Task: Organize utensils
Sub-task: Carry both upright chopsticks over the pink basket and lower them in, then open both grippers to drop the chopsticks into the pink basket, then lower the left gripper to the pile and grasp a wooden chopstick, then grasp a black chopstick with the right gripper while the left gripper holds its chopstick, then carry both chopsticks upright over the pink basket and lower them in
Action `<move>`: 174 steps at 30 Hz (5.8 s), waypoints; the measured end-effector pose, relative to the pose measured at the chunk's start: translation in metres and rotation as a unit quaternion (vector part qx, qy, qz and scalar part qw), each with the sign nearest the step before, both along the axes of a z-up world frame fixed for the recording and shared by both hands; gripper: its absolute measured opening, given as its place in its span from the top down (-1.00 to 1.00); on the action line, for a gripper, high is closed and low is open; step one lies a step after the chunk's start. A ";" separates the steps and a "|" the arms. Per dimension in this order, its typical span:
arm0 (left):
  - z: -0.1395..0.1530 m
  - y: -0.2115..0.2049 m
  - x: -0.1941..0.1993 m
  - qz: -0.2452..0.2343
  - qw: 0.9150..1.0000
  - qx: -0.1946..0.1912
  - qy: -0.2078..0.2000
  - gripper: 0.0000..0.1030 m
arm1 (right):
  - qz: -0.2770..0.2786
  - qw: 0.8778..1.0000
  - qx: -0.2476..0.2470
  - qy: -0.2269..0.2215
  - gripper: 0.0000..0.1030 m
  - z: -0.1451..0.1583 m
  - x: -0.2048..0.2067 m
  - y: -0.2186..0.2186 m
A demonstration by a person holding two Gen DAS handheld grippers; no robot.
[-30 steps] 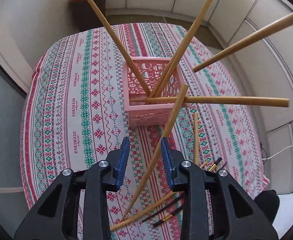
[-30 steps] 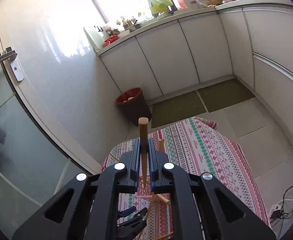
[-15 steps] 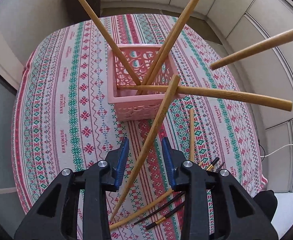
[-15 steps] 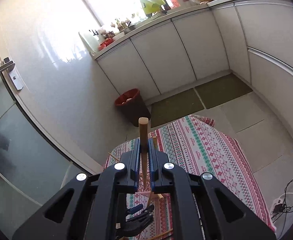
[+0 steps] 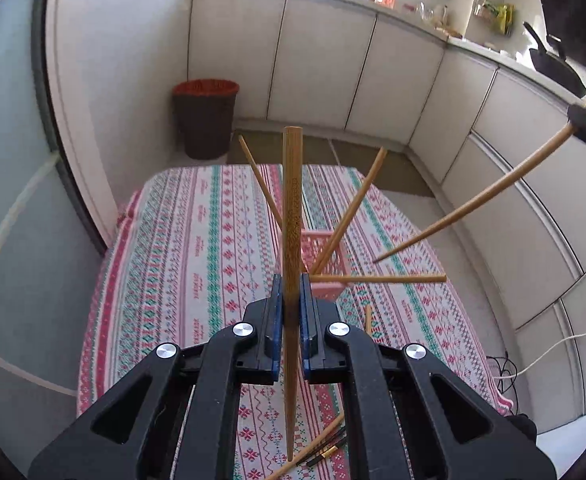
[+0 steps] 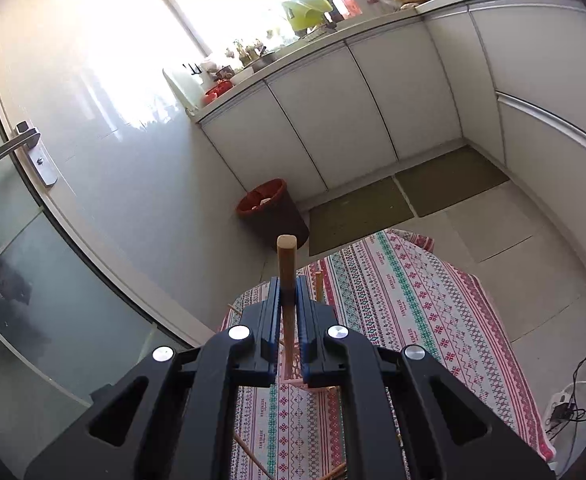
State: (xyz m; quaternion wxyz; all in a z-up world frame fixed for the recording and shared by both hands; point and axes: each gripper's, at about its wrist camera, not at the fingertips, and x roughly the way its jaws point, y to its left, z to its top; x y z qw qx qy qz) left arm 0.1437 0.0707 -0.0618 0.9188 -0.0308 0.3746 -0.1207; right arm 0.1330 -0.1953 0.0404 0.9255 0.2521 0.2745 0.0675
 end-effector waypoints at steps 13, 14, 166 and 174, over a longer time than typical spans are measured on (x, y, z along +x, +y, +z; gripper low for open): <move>0.098 -0.002 0.019 0.030 0.989 -0.060 -0.135 0.88 | -0.013 0.999 -0.011 -0.028 0.85 0.027 0.007 0.002; 0.101 -0.004 0.026 0.036 0.987 -0.068 -0.142 0.88 | -0.015 0.999 -0.013 -0.029 0.85 0.028 0.011 0.003; -0.007 0.014 -0.101 -0.052 0.998 0.032 0.027 0.93 | -0.116 0.957 0.021 0.265 0.93 -0.221 -0.040 -0.036; 0.013 0.009 -0.109 -0.052 0.998 0.035 0.008 0.94 | -0.083 0.981 0.003 0.175 0.92 -0.149 -0.069 -0.034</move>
